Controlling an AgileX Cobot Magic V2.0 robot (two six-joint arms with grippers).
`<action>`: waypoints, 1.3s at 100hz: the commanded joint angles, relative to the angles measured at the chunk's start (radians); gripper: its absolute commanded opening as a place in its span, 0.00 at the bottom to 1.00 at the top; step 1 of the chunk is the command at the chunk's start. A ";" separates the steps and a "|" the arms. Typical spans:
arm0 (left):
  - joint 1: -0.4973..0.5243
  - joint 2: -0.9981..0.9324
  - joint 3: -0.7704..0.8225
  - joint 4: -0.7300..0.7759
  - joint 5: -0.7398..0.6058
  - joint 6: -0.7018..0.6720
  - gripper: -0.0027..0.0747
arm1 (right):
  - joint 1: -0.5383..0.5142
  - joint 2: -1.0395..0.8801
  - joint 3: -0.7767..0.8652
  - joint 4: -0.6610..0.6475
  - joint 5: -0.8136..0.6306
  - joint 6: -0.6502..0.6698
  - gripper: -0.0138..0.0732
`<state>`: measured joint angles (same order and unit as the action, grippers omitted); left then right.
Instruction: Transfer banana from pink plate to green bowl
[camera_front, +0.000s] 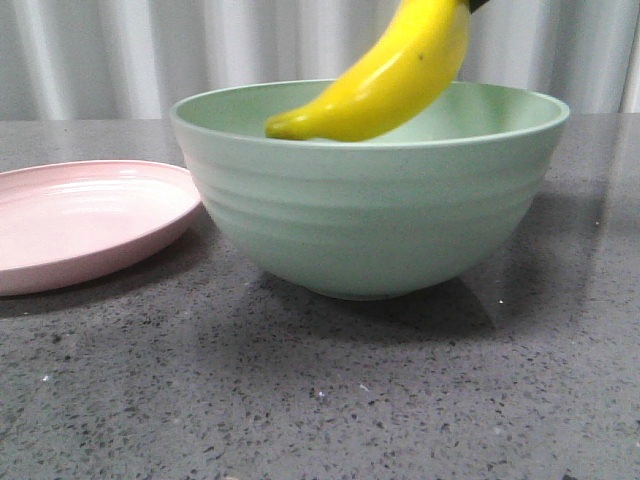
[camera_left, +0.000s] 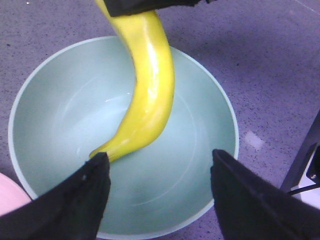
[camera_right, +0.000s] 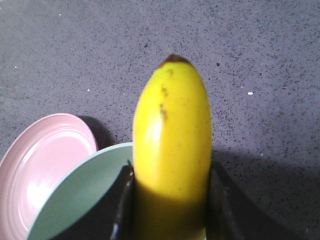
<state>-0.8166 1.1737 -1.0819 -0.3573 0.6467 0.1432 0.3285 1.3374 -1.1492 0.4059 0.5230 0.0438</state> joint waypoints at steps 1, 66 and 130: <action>-0.007 -0.024 -0.035 -0.023 -0.065 0.002 0.56 | -0.001 -0.029 -0.031 0.005 -0.061 -0.025 0.35; -0.007 -0.041 -0.035 -0.011 -0.116 0.002 0.37 | -0.001 -0.107 -0.031 -0.137 0.014 -0.036 0.37; -0.007 -0.402 0.174 0.071 -0.280 0.002 0.01 | -0.001 -0.587 0.340 -0.220 -0.218 -0.114 0.08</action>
<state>-0.8166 0.8387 -0.9362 -0.2902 0.4764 0.1432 0.3285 0.8326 -0.8577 0.1986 0.4250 -0.0542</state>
